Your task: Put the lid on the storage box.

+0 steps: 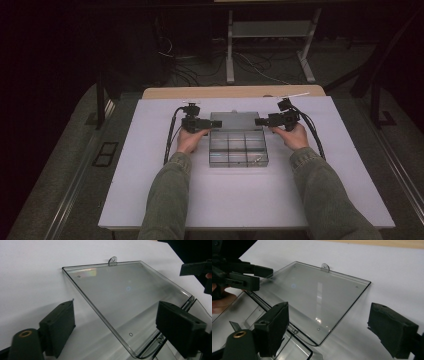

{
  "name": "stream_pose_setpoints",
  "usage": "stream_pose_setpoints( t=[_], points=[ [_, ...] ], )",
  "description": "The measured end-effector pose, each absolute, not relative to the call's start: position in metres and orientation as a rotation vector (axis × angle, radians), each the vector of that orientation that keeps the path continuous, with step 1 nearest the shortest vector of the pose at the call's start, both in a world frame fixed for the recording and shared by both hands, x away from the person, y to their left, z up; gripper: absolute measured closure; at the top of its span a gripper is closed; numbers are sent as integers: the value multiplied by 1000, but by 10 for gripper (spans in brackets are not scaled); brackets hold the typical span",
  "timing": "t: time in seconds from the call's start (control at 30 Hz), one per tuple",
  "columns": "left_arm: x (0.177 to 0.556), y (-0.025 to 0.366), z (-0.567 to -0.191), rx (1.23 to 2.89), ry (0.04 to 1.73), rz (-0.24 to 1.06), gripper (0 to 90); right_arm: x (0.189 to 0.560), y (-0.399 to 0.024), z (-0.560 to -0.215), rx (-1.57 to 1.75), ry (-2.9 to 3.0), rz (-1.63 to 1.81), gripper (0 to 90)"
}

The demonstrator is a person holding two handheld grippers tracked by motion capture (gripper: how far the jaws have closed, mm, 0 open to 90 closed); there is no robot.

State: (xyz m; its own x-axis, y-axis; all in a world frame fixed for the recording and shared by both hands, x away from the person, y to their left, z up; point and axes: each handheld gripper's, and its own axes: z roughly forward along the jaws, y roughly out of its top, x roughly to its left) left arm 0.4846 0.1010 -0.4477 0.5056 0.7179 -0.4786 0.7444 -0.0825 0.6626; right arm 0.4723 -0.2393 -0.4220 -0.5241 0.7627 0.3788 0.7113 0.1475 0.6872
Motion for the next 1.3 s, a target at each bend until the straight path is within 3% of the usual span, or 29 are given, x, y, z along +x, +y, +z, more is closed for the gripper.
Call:
stream_pose_setpoints(
  t=[0.33, 1.3],
  points=[
    [485, 106, -452, 1737, 1256, -64, 314, 476, -235, -432, 1569, 2328, 1357, 327],
    [481, 110, -461, 1635, 1307, -236, 500, 477, -234, -444, 1686, 2343, 1385, 442]
  ],
)
